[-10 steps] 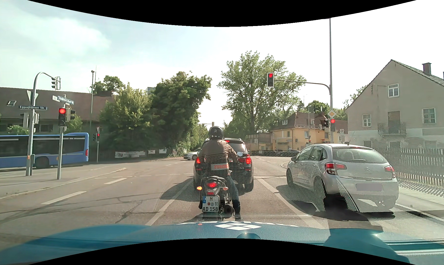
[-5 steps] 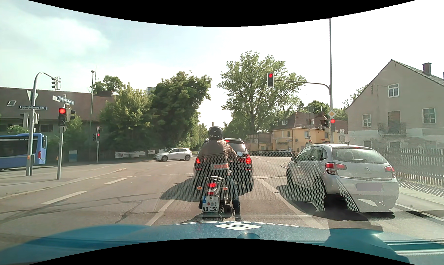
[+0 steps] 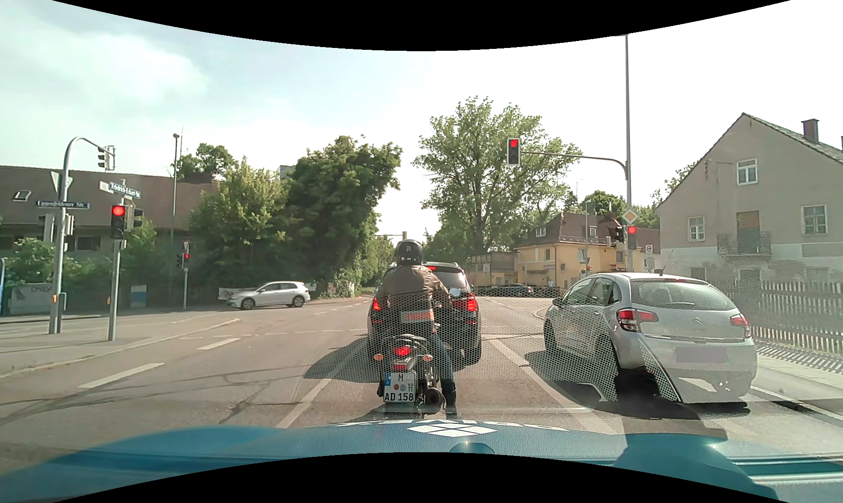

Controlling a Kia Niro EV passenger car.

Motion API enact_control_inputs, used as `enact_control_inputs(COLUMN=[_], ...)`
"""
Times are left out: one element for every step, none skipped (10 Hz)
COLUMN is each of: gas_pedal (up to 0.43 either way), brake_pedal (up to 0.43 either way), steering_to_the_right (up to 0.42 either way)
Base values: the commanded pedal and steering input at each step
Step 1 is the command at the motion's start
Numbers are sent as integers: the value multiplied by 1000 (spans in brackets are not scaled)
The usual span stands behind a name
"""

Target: Follow the waypoints while adhering to traffic rules and regulations

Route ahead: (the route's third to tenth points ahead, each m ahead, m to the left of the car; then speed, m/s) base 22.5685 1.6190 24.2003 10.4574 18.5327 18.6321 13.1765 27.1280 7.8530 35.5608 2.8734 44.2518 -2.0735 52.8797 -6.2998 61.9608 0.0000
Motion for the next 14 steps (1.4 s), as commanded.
enact_control_inputs(gas_pedal=[0,0,0,0,0,0,0,0,0,0,0,0,0,0], brake_pedal=[317,317,317,317,317,317,317,317,317,317,317,317,317,317], steering_to_the_right=[-11,-11,-11,-11,-11,-11,-11,-11,-11,-11,-11,-11,-11,-11])
